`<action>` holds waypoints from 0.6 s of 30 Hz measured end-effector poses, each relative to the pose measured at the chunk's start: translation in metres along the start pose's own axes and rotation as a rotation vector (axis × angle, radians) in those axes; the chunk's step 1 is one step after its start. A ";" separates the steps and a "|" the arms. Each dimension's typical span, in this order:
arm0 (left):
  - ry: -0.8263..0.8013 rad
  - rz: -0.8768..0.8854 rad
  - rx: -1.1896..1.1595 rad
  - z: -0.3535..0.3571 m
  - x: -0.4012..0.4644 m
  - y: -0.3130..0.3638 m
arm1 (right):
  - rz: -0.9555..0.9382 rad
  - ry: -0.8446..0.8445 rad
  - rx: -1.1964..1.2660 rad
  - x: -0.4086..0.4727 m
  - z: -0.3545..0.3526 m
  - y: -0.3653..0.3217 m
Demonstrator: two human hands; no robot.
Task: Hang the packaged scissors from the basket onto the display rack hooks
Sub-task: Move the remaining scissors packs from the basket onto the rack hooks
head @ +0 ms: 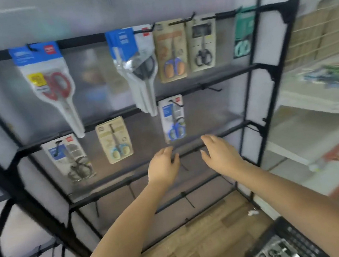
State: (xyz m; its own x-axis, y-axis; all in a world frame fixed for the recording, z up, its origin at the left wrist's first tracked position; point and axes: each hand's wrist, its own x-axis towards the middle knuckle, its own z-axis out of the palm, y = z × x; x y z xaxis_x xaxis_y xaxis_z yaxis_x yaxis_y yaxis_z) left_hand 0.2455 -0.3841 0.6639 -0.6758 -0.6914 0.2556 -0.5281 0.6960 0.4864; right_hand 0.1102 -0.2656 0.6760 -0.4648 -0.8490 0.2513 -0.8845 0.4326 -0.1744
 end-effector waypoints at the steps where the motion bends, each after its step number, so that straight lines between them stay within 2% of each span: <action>1: -0.038 0.040 -0.014 0.011 0.002 0.016 | 0.048 -0.007 0.000 -0.012 -0.003 0.015; 10: -0.387 0.372 -0.173 0.117 -0.010 0.162 | 0.573 -0.032 -0.010 -0.150 -0.036 0.144; 18: -0.622 0.653 -0.123 0.208 -0.051 0.248 | 0.960 0.010 0.035 -0.255 -0.036 0.219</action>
State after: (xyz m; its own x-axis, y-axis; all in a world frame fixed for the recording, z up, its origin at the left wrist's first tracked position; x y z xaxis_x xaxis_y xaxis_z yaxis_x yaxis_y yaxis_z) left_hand 0.0415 -0.1358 0.5976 -0.9956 0.0876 0.0319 0.0918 0.8625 0.4976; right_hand 0.0333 0.0571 0.6080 -0.9908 -0.1350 -0.0057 -0.1251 0.9326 -0.3385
